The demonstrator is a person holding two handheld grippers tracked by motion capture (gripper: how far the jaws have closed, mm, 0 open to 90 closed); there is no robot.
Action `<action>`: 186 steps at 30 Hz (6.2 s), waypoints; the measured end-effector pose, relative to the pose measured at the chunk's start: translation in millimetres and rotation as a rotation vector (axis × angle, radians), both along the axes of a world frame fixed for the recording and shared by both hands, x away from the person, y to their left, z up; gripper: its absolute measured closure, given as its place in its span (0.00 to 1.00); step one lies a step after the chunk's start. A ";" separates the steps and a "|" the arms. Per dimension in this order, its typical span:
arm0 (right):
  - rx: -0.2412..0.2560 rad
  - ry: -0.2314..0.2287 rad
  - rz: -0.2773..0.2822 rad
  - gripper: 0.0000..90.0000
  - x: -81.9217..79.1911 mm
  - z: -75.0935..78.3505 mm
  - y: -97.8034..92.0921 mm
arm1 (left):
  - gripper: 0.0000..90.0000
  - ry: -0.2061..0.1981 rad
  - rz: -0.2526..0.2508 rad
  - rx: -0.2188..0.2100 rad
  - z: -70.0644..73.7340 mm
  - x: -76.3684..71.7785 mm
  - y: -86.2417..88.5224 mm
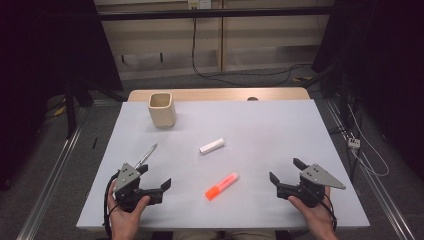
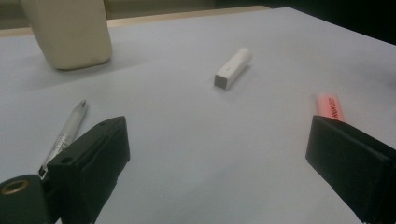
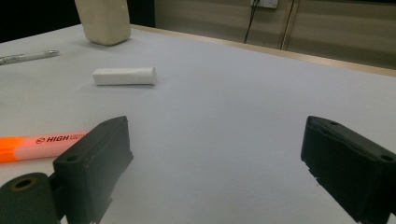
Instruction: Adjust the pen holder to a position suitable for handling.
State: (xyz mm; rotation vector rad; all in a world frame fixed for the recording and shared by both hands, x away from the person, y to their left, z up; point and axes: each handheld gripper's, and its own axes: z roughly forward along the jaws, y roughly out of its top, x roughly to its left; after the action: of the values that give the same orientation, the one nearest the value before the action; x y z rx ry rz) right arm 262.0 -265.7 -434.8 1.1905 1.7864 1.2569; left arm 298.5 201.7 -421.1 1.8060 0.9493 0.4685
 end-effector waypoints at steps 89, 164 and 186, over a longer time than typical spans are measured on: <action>0.011 0.091 0.036 0.08 15.0 -9.9 -1.6 | 0.47 0.192 0.276 0.014 49.5 264.5 19.5; 0.012 0.088 0.049 0.08 13.0 -8.6 -1.0 | 0.91 0.200 0.007 0.191 54.6 261.0 -49.6; 0.023 0.084 0.049 0.08 9.4 -6.8 -3.6 | 0.92 0.221 -0.173 0.227 38.0 269.3 -116.5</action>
State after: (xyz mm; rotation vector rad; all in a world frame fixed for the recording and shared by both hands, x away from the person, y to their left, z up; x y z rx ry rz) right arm 271.4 -269.3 -441.6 1.2355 1.8765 1.2749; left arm 567.8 85.2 -383.1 2.1597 0.9060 0.2793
